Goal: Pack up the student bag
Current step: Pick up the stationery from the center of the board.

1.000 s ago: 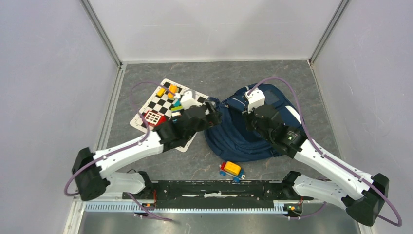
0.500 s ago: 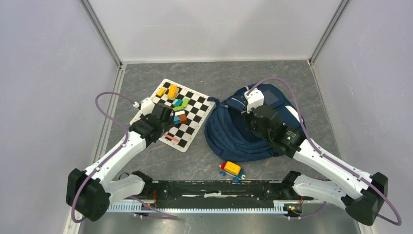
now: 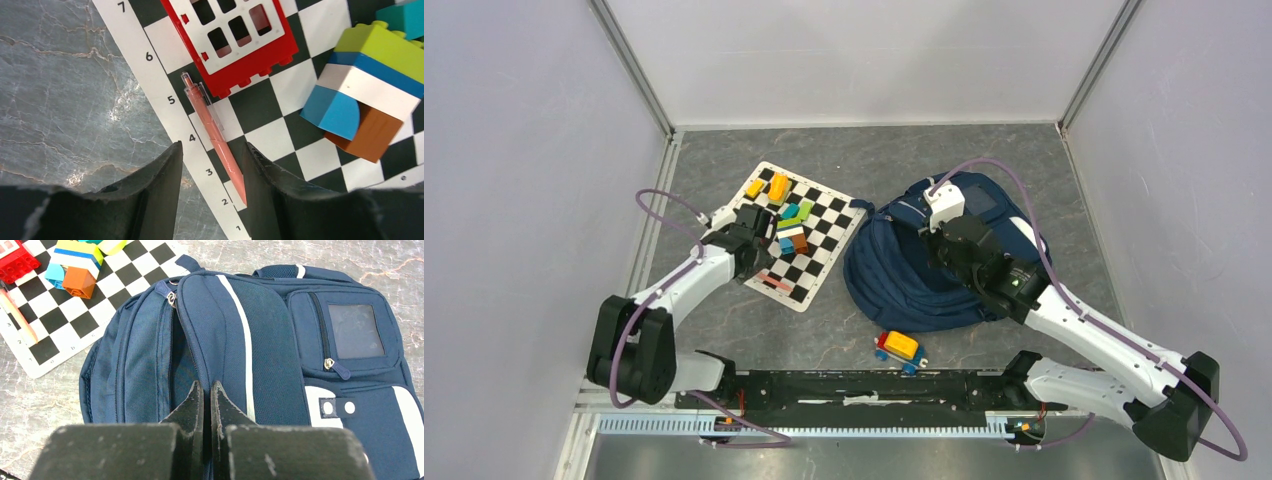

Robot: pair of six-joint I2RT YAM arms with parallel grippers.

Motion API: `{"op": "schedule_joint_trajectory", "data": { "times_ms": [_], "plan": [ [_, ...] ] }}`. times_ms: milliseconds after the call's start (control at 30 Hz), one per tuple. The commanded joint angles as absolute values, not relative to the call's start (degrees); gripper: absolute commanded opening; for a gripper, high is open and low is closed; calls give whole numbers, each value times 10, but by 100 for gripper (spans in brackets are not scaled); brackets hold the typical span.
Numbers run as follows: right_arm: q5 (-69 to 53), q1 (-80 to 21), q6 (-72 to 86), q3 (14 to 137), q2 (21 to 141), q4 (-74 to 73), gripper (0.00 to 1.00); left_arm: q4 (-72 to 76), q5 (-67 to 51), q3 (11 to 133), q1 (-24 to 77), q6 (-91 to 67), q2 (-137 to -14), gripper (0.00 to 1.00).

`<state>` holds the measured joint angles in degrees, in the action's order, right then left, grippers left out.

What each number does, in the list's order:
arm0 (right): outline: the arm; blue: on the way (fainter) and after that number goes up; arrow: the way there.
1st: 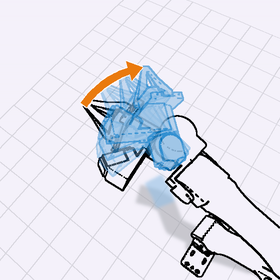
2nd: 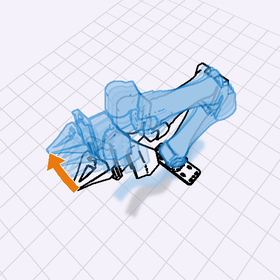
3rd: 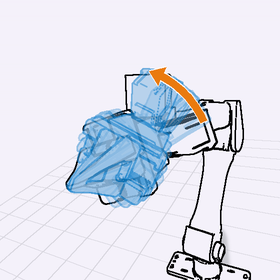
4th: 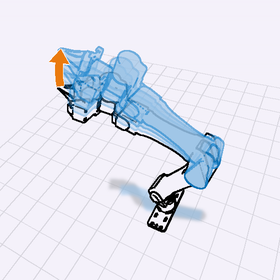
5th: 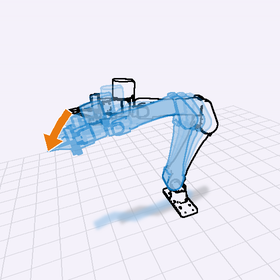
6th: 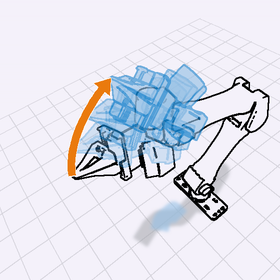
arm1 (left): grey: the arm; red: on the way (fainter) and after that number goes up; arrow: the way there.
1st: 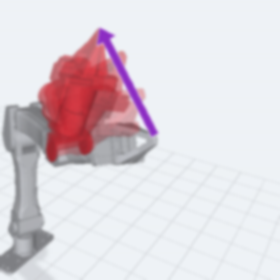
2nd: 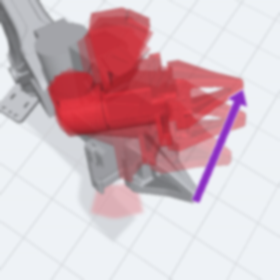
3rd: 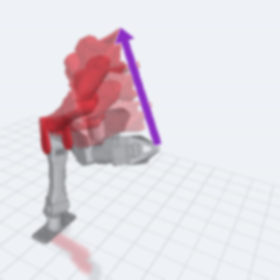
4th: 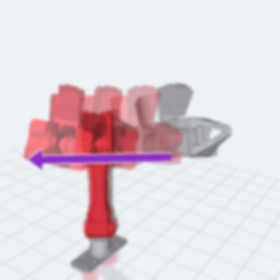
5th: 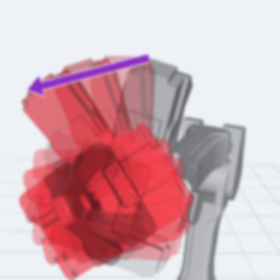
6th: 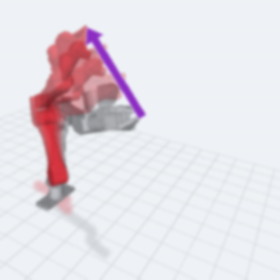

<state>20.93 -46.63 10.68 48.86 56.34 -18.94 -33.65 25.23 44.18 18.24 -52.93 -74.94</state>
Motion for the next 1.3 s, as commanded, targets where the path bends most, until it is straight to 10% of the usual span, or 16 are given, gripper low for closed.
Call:
{"op": "schedule_joint_trajectory", "data": {
  "times_ms": [0, 733, 1267],
  "plan": [
    [202, -472, 110, 498, 557, -107, 0, -315, 241, 446, 173, -525, -777, 52],
    [205, -472, 109, 482, 547, -107, 0, -289, 195, 451, 160, -515, -856, 38],
    [206, -472, 106, 483, 542, -107, 0, -306, 181, 428, 160, -491, -769, 2]
  ]
}}
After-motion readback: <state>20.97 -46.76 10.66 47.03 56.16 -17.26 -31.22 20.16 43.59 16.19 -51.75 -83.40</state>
